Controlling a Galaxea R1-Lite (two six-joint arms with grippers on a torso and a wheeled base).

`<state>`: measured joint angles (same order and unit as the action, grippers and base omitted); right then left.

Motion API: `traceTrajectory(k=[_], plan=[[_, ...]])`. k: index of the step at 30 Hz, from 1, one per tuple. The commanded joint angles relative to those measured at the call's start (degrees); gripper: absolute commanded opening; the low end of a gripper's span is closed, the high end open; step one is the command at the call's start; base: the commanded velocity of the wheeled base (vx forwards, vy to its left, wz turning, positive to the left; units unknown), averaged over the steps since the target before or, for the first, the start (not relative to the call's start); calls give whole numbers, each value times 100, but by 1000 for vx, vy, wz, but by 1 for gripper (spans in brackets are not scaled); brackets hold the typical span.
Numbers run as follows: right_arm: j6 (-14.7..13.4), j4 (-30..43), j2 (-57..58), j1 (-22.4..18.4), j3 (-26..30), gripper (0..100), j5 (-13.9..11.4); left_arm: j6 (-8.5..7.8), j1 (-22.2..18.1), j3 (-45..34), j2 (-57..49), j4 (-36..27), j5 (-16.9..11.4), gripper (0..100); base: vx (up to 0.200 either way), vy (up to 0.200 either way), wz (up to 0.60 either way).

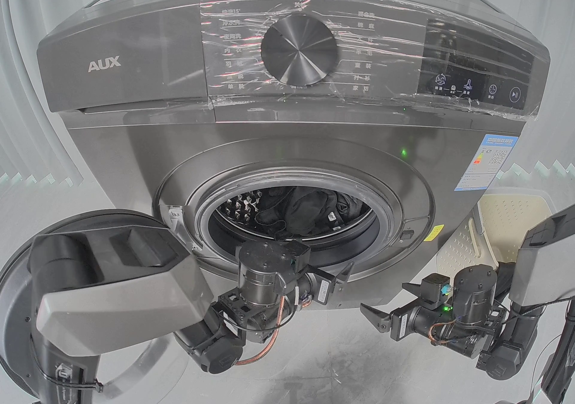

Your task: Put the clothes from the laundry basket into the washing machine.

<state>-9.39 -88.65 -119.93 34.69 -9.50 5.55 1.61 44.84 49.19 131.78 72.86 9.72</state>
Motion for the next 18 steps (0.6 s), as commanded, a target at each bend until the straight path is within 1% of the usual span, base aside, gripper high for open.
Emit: traceTrajectory(k=[1,4,6,7,9,10,11,12,13,14,16,17,18], plan=[[25,14,242,-77,44,100,25,208,104,-498,-847,-44,39,100,0,0,0],[51,14,462,-94,159,100,34,419,183,-1078,-1401,-62,162,100,0,0,0],[60,14,611,-68,255,100,34,577,218,-1579,-1831,-53,180,100,0,0,0],[69,14,655,-68,273,100,43,621,218,-1658,-1919,-53,180,100,0,0,0],[77,14,936,-77,370,100,166,999,324,-2177,-2394,-44,189,100,0,0,0],[77,14,1033,-77,387,100,219,1131,377,-2300,-2491,-27,189,100,0,0,0],[86,23,1183,-77,440,100,263,1342,447,-2476,-2605,0,233,100,0,0,0],[95,23,1270,-77,484,100,289,1439,465,-2555,-2693,0,303,100,0,0,0],[95,23,1288,-77,493,100,289,1456,473,-2572,-2701,0,320,100,0,0,0],[121,23,1525,-77,642,100,324,1606,473,-2757,-2904,17,558,100,0,0,0],[165,23,1701,-86,818,100,368,1614,456,-2862,-3027,44,610,100,0,0,0],[165,32,1824,-94,950,100,430,1606,465,-2968,-3132,105,619,100,0,0,0],[130,32,1912,-103,950,100,491,1597,473,-3082,-3238,158,628,100,0,0,0]])
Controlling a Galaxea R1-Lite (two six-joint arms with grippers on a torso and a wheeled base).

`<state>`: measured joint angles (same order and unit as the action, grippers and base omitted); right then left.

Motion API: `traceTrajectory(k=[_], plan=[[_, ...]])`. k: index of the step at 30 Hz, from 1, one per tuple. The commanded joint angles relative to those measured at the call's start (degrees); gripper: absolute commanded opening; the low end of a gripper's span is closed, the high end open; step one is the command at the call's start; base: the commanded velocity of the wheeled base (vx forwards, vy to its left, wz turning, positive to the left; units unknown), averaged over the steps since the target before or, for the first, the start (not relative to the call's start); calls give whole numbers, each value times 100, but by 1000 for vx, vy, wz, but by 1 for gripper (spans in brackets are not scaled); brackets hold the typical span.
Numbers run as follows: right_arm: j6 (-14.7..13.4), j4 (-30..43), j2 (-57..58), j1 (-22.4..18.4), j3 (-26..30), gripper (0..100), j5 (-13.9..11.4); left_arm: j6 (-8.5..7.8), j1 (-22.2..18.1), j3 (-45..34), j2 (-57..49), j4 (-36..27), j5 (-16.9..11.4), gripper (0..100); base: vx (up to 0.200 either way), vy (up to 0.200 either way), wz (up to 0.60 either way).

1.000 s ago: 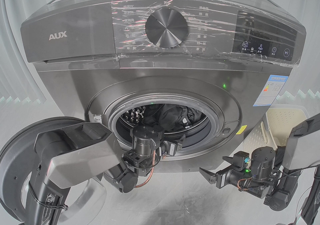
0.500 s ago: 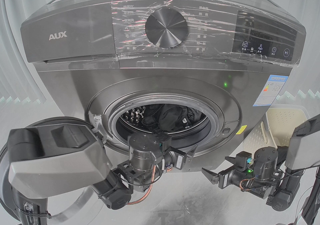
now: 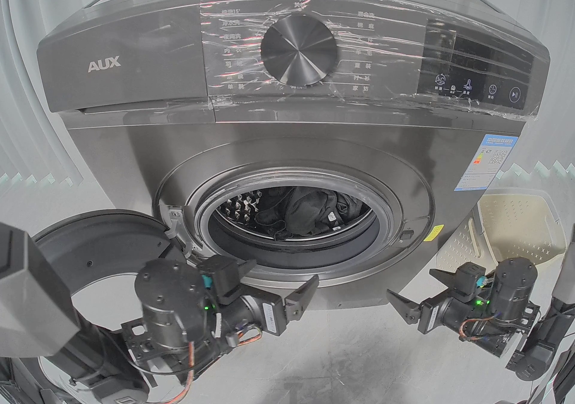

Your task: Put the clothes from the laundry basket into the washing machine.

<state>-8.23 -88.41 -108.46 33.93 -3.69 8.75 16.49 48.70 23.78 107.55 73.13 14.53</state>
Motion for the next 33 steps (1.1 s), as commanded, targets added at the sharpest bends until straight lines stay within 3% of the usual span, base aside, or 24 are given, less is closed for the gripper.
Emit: traceTrajectory(k=[1,7,13,15,19,23,27,29,30,33], plan=[[5,8,826,-70,369,100,197,91,87,-656,-902,158,155,100,0,0,0],[243,43,1398,-325,369,100,223,-103,25,-1297,-1254,263,208,100,0,0,0],[216,649,1732,-334,369,100,355,-270,-63,-1790,-1579,439,393,100,-167,0,0],[181,1194,2101,-290,369,100,496,-498,-80,-2053,-1746,483,551,100,-200,0,0],[199,2530,3059,-264,369,100,478,-744,-203,-2343,-2080,535,630,100,-200,0,0],[225,4015,4175,-369,369,100,496,-797,-370,-2378,-2572,412,718,100,-200,0,0],[234,5474,5643,-440,369,100,496,-999,-581,-2378,-3099,43,955,100,-200,0,0],[225,5800,5977,-492,369,100,496,-999,-616,-2378,-3284,-97,999,100,-200,0,0],[216,6327,6601,-624,369,100,496,-973,-651,-2378,-3662,-502,999,100,-200,0,0],[216,6819,7199,-817,369,100,487,-999,-651,-2378,-4207,-1108,990,100,-200,0,0]])
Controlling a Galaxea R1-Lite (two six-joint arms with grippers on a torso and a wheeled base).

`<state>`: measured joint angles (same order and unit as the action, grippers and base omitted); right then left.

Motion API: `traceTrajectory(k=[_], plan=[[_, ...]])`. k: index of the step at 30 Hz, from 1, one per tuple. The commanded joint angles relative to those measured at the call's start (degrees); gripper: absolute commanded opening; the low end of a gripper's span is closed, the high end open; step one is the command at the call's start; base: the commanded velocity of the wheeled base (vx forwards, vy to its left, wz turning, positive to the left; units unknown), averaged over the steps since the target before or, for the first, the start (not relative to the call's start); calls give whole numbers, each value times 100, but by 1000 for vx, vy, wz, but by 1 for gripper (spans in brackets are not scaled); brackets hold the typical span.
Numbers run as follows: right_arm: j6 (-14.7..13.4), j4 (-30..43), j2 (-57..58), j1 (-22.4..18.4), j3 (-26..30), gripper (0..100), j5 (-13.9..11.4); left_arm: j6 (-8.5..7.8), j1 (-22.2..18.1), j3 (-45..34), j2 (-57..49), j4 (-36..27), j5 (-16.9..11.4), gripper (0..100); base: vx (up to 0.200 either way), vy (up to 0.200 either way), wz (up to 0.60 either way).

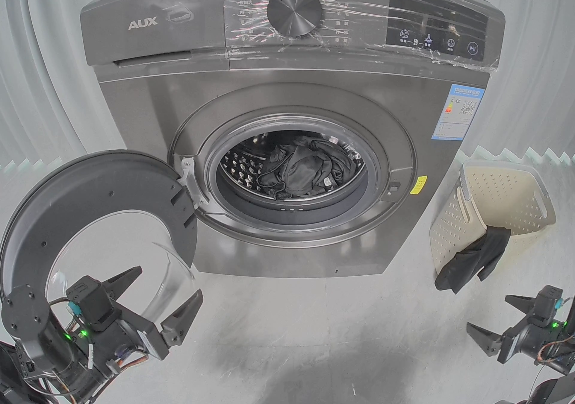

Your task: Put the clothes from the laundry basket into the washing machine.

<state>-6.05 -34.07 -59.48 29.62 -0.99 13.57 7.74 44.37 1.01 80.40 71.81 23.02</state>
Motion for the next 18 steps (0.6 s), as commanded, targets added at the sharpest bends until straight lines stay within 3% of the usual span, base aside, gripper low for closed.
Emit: traceTrajectory(k=[1,4,7,11,14,15,16,18], plan=[[-11,1825,2810,-537,99,100,-21,-133,-219,-101,-1993,-1539,115,100,-200,0,0],[-28,2212,3381,-774,99,100,-30,-80,-263,-101,-2555,-2172,177,100,-200,0,0],[25,2335,3865,-1081,99,100,-47,-71,-667,-101,-3390,-2936,344,100,0,0,0],[77,2449,4348,-1626,99,100,-197,-45,-1106,-101,-4515,-3938,309,100,0,0,0],[112,2757,4550,-1934,99,100,-399,87,-1396,-101,-4928,-4404,309,100,0,0,0],[306,3047,4788,-2154,99,100,-592,158,-1555,-101,-5201,-4721,300,100,0,0,0],[306,3047,4788,-2154,99,100,-592,158,-1555,-101,-5201,-4721,300,100,0,0,0],[446,3249,5113,-2532,37,100,-970,158,-1678,-101,-5623,-5142,300,100,0,0,0]])
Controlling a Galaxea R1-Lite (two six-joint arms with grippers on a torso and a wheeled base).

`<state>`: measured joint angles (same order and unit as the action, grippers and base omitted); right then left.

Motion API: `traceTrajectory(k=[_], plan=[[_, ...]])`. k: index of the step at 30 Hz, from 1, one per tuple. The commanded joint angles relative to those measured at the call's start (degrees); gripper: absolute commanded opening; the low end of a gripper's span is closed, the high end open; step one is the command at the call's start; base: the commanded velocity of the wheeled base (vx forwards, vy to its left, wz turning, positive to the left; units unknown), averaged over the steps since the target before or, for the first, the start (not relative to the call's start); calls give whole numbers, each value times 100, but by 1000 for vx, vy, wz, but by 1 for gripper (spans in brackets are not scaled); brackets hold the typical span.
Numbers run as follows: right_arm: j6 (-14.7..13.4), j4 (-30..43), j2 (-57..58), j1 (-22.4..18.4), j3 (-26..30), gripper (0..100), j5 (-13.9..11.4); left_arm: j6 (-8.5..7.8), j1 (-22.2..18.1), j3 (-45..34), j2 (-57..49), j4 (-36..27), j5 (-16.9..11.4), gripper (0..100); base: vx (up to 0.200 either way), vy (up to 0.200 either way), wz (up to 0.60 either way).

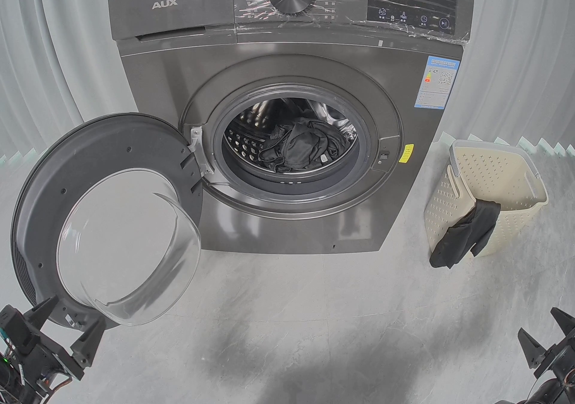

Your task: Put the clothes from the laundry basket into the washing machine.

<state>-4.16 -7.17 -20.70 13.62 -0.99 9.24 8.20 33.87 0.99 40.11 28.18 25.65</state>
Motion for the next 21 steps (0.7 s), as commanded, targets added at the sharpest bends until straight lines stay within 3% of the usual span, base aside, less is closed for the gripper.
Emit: traceTrajectory(k=[1,3,4,10,13,17,19,21], plan=[[293,603,1340,-1072,55,100,-660,120,-697,-99,-1673,-885,37,100,0,0,0],[363,699,1499,-1168,46,100,-792,129,-767,-99,-1743,-955,37,100,0,0,0],[539,963,1894,-1414,11,100,-1065,129,-882,-99,-2016,-1122,28,100,0,0,0],[486,989,2026,-1441,-7,100,-1056,94,-1391,-99,-2719,-1825,-104,100,0,0,0],[495,980,2035,-1423,2,100,-1056,129,-1980,-99,-3483,-2467,-456,100,0,0,0],[565,989,2035,-1423,-7,100,-1082,129,-2024,-99,-3492,-2432,-394,100,0,0,0],[574,989,2035,-1423,-7,100,-1091,32,-2095,-99,-3483,-2432,-412,100,0,0,0],[556,989,2035,-1423,-7,100,-1091,-548,-2675,-99,-3475,-2432,-447,100,0,0,0]])
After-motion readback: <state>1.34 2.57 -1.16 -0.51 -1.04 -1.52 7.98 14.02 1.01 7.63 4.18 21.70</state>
